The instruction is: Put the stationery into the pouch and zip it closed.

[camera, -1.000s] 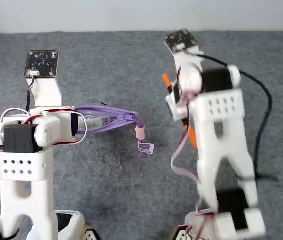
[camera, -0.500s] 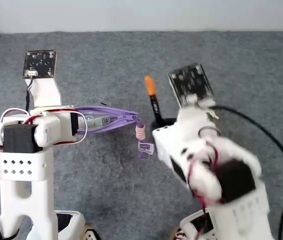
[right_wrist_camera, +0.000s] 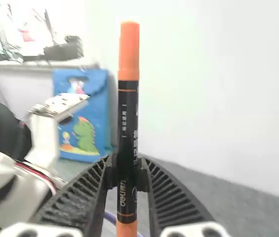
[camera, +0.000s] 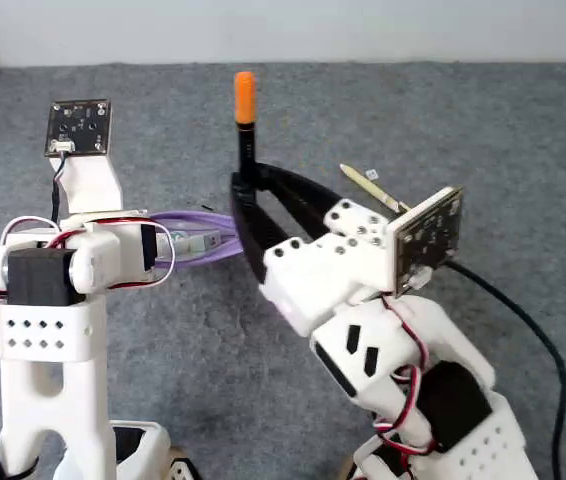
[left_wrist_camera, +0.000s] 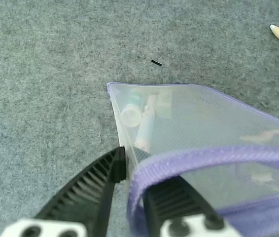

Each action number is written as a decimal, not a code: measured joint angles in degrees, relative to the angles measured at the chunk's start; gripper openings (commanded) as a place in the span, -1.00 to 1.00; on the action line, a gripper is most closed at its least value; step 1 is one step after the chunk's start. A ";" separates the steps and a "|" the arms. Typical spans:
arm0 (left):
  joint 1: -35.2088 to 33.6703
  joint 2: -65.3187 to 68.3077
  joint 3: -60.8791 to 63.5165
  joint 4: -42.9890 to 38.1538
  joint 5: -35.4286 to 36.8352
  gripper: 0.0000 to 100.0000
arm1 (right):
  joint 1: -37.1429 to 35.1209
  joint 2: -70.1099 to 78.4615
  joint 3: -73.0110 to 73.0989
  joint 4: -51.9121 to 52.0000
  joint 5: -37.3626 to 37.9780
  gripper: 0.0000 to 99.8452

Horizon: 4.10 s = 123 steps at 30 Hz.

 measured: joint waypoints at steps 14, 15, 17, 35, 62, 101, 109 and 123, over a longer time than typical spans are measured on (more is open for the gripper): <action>0.00 0.00 0.00 0.00 0.09 -0.98 | -3.25 7.74 15.03 -25.85 -0.35 -0.97; 0.00 0.00 0.00 0.00 0.09 -0.98 | -3.25 8.62 15.30 -26.64 -0.35 -0.97; 0.00 0.00 0.00 0.00 0.09 -0.98 | -3.16 10.29 15.47 -27.34 -0.35 -0.91; 0.00 0.00 0.00 0.00 0.09 -0.98 | -2.20 2.29 15.56 -16.97 6.07 -0.94; 0.00 0.09 0.00 -0.97 0.09 -0.98 | 33.32 59.25 -31.30 30.51 25.32 -0.64; 0.00 0.09 0.00 -1.05 -0.09 -0.98 | 36.31 125.01 -92.22 41.85 40.26 -0.99; 0.00 0.09 0.00 -1.41 -0.09 -0.98 | 35.52 126.24 -99.78 49.93 40.26 -0.98; 0.00 0.09 0.00 -2.55 -0.09 -0.98 | 35.43 125.10 -119.21 66.73 30.59 -0.99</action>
